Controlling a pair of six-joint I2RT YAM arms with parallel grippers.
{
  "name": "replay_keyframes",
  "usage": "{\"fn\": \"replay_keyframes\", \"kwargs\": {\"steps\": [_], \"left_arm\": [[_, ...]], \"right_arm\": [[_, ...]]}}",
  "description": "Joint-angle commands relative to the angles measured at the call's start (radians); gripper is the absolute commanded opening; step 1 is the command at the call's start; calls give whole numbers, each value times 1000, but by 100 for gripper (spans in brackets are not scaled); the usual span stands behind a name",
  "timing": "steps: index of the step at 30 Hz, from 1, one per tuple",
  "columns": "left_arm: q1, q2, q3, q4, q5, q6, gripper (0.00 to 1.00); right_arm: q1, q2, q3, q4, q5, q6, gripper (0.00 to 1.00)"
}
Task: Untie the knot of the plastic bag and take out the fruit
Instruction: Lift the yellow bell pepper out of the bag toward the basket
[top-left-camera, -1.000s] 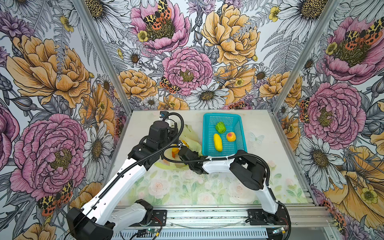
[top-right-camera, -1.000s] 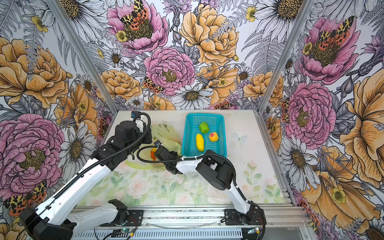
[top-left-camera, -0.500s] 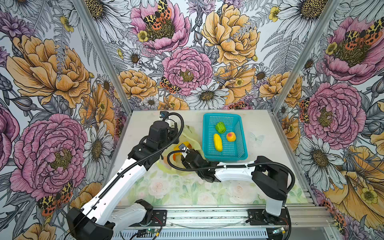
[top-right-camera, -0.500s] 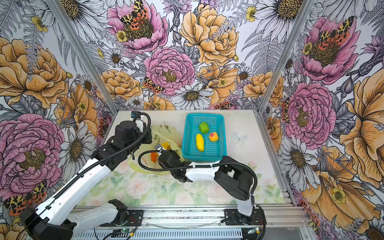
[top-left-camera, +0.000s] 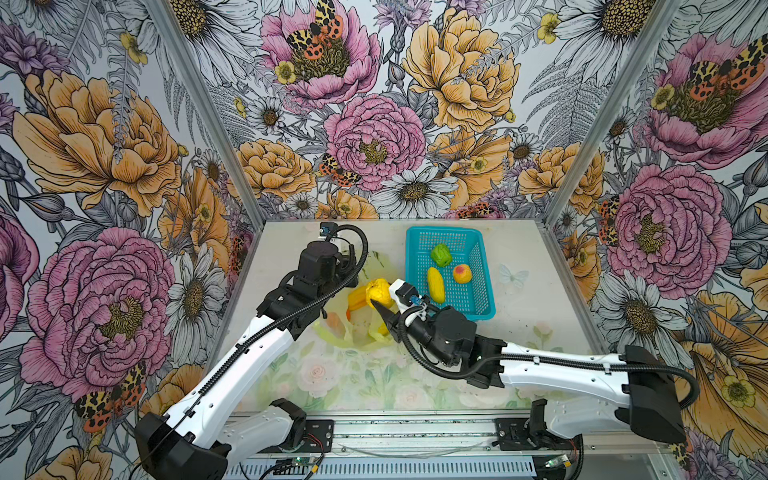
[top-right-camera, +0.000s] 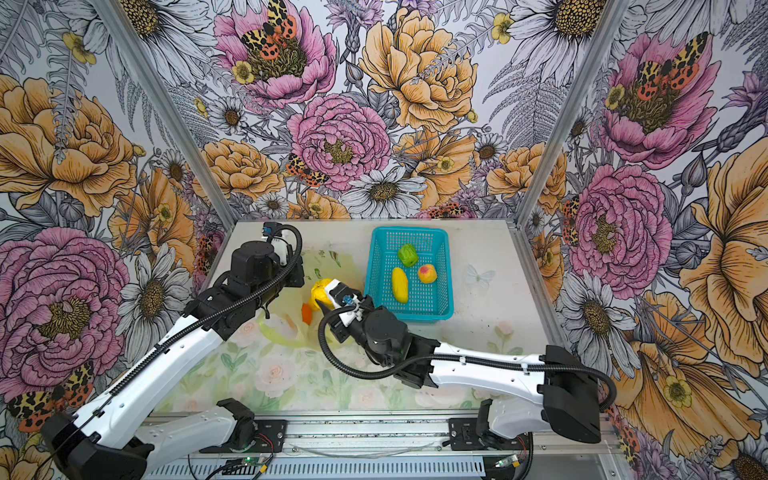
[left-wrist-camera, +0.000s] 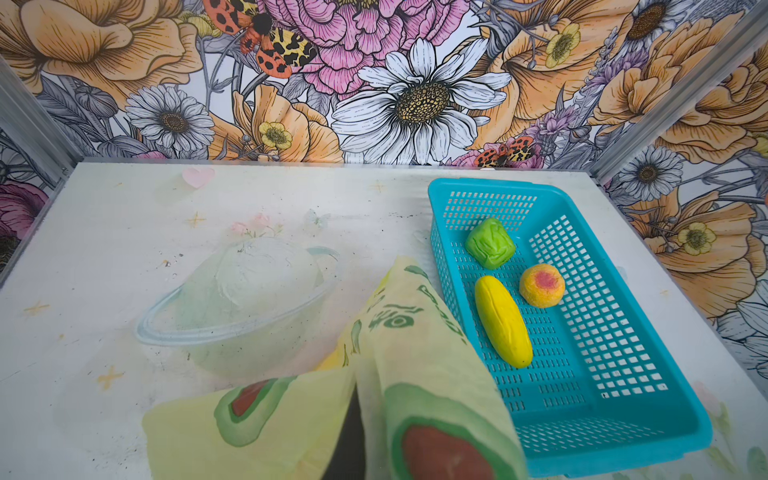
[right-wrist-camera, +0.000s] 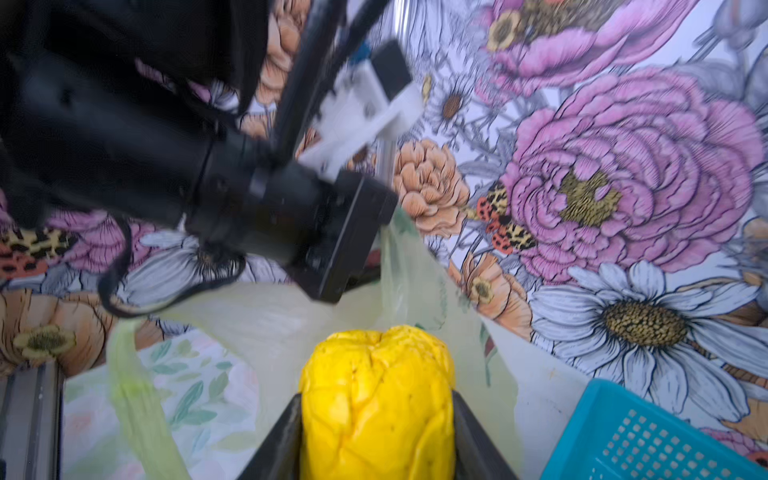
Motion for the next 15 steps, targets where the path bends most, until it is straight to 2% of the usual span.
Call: {"fn": "replay_keyframes", "kwargs": {"steps": [1, 6, 10, 13, 15], "left_arm": [[7, 2, 0, 14, -7, -7, 0], [7, -5, -1, 12, -5, -7, 0], [5, -8, 0, 11, -5, -11, 0], [5, -3, 7, 12, 6, -8, 0], [5, -2, 8, 8, 2, -7, 0]], "right_arm": [[-53, -89, 21, 147, 14, -47, 23], [-190, -143, -140, 346, 119, 31, 23], [-312, -121, -227, 326, 118, 105, 24], [-361, -61, -170, 248, 153, 130, 22], [-369, -12, -143, 237, 136, 143, 22]]}}
